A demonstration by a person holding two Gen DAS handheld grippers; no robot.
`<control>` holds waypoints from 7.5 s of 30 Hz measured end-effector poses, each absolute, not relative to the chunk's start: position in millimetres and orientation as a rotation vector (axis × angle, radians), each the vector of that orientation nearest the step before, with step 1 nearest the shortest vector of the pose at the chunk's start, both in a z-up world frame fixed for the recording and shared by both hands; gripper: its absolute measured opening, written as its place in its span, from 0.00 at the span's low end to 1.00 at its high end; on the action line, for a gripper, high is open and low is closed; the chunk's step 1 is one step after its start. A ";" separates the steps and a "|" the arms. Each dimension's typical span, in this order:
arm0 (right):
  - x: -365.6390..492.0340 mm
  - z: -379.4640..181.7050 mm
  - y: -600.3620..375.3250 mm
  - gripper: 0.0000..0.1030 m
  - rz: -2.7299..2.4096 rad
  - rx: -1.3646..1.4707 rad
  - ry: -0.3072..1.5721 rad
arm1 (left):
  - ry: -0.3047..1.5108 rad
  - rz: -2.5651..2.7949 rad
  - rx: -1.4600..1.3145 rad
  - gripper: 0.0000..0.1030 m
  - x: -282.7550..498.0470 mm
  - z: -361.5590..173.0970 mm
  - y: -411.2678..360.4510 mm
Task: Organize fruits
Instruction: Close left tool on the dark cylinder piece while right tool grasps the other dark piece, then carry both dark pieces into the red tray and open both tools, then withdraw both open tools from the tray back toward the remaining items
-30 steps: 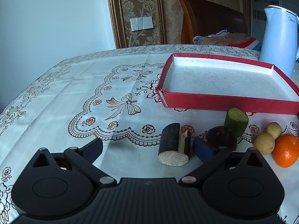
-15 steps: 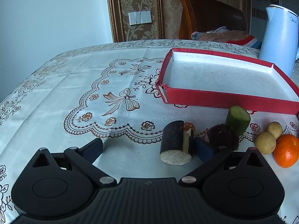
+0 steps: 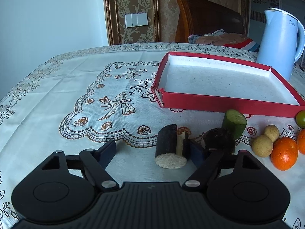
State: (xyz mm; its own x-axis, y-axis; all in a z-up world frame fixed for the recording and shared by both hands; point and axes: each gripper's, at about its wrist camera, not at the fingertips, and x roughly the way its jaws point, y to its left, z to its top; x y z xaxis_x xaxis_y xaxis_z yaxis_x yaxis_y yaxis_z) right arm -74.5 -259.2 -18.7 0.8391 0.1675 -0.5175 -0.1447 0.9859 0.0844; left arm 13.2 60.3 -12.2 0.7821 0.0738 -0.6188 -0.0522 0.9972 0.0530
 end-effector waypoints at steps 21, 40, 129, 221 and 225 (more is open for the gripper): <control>-46.1 -28.1 -237.5 0.59 0.267 0.015 0.670 | 0.668 0.017 0.026 0.52 9.6 -10.6 58.4; -55.4 -22.3 -236.9 0.32 0.240 -0.010 0.604 | 0.629 0.021 -0.028 0.31 4.6 -4.8 65.1; 131.3 -13.4 -208.4 0.46 0.155 0.011 0.654 | 0.671 -0.064 0.041 0.32 133.5 1.9 -28.5; 22.0 -12.3 -246.9 1.00 0.074 0.173 0.512 | 0.522 -0.010 -0.042 0.75 9.1 4.2 32.6; 19.3 -11.6 -250.6 1.00 0.074 0.195 0.510 | 0.523 -0.028 -0.045 0.75 1.5 3.4 37.1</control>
